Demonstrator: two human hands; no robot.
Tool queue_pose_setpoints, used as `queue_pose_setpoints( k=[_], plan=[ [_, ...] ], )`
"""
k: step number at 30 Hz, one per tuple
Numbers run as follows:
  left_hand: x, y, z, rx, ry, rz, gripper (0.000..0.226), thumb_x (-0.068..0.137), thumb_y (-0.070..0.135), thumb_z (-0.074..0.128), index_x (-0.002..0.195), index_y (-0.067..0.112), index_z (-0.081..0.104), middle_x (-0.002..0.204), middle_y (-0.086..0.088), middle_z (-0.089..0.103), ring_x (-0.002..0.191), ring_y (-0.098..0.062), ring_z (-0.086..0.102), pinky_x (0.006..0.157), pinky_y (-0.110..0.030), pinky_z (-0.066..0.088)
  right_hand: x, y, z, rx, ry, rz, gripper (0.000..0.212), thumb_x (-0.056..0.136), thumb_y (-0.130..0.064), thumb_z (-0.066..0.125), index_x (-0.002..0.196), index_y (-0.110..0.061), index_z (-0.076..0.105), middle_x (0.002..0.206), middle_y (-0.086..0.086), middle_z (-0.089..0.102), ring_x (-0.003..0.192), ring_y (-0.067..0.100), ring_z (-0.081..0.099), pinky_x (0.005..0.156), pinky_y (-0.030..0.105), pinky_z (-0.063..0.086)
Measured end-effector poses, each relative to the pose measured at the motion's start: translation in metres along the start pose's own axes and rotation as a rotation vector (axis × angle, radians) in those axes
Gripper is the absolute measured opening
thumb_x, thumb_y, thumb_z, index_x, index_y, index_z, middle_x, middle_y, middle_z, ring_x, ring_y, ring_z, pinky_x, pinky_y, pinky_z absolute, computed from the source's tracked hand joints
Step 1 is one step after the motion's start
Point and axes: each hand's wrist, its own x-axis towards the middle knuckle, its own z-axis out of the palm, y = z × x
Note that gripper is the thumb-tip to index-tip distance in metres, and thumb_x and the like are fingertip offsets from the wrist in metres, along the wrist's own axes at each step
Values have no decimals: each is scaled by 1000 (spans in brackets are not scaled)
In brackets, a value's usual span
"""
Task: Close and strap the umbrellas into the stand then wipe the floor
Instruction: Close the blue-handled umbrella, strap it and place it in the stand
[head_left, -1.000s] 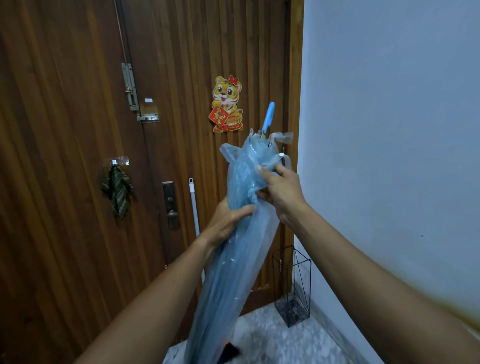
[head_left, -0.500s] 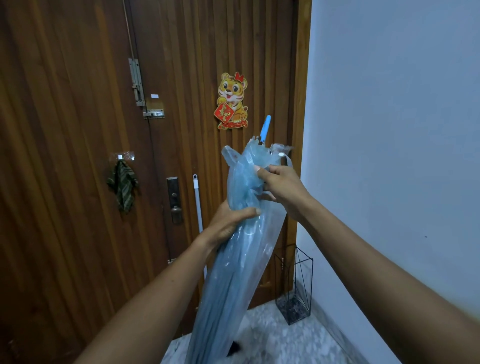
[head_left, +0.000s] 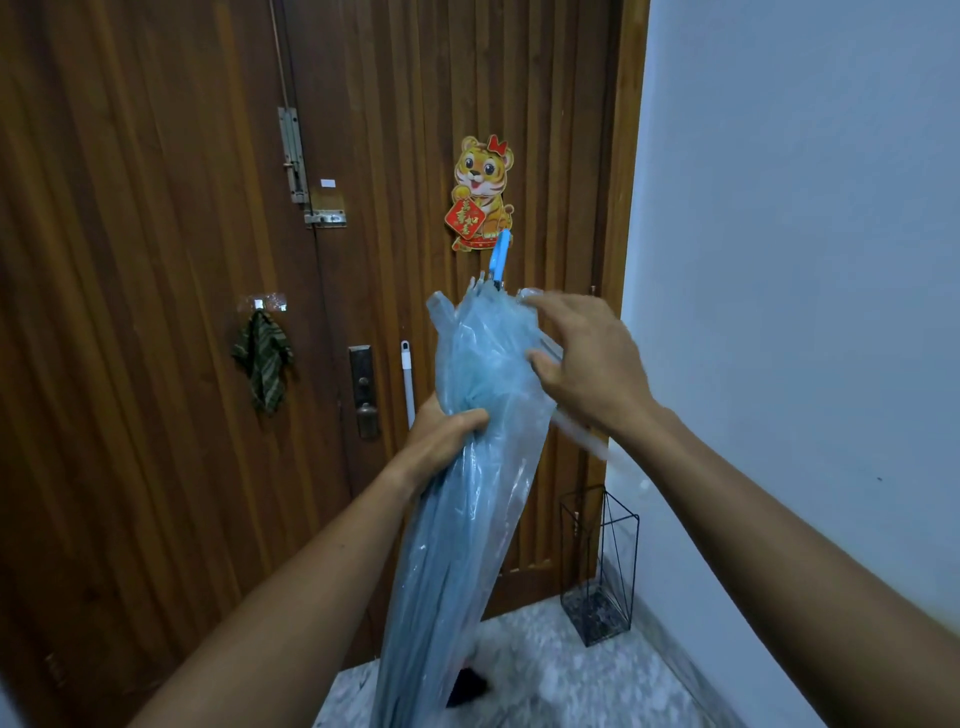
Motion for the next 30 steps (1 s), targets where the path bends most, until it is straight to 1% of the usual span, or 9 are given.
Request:
queue_pose_setpoints(
  k=[2,6,9,14,17,20,24,28,30],
  plan=[
    [1,1,2,11,-16,5,34,75,7,66,109,13,64,89,-5,72,76,-19,71,62,-26,55,-2,7,12,13,-105,49,42,89,-41,69,129,-29,64,126,-4,68,115,19,61,95,40,52],
    [6,3,4,17,0,11,39,72,12,68,111,12,64,92,-8,73,75,-19,72,61,-26,55,-10,14,27,127,-57,143,32,89,-47,69,109,-23,76,108,0,71,92,14,65,76,31,52],
    [9,4,9,-2,37,27,43,73,10,70,115,14,62,93,-5,74,76,-16,74,61,-25,55,-13,11,32,190,-80,194,31,91,-50,64,107,-27,77,105,0,55,97,13,53,76,27,42],
    [19,0,20,63,113,83,63,65,26,77,123,22,54,106,-1,71,88,-16,73,68,-30,61,-12,12,41,374,-241,291,49,79,-66,59,105,-30,77,121,2,63,111,15,59,90,41,55],
    [21,2,22,123,171,115,63,68,26,80,125,25,50,107,5,67,92,-12,69,66,-24,56,-9,18,39,394,-262,295,32,84,-47,74,107,-26,77,114,-5,63,102,9,61,87,36,55],
    [22,5,24,143,173,115,62,71,22,81,124,25,49,107,7,65,90,-8,66,62,-18,51,-8,24,38,414,-228,291,24,88,-38,74,105,-21,79,101,-7,72,92,5,62,78,28,52],
    [26,8,23,157,209,81,60,72,23,80,123,25,49,107,7,64,88,-7,64,60,-17,48,-6,26,36,436,-248,346,24,96,-38,64,100,-21,80,92,-6,77,86,10,70,80,35,58],
    [30,5,18,237,251,31,65,68,31,82,122,25,46,108,6,61,92,-14,64,67,-25,52,-10,24,27,441,-260,297,32,105,-26,47,84,-24,72,73,-10,64,63,4,57,63,24,43],
    [31,3,16,274,250,12,65,66,33,82,120,25,47,107,6,61,93,-16,64,69,-29,53,-11,23,23,539,-288,288,35,106,-24,43,86,-20,71,77,-6,65,69,8,58,67,27,45]
  ],
)
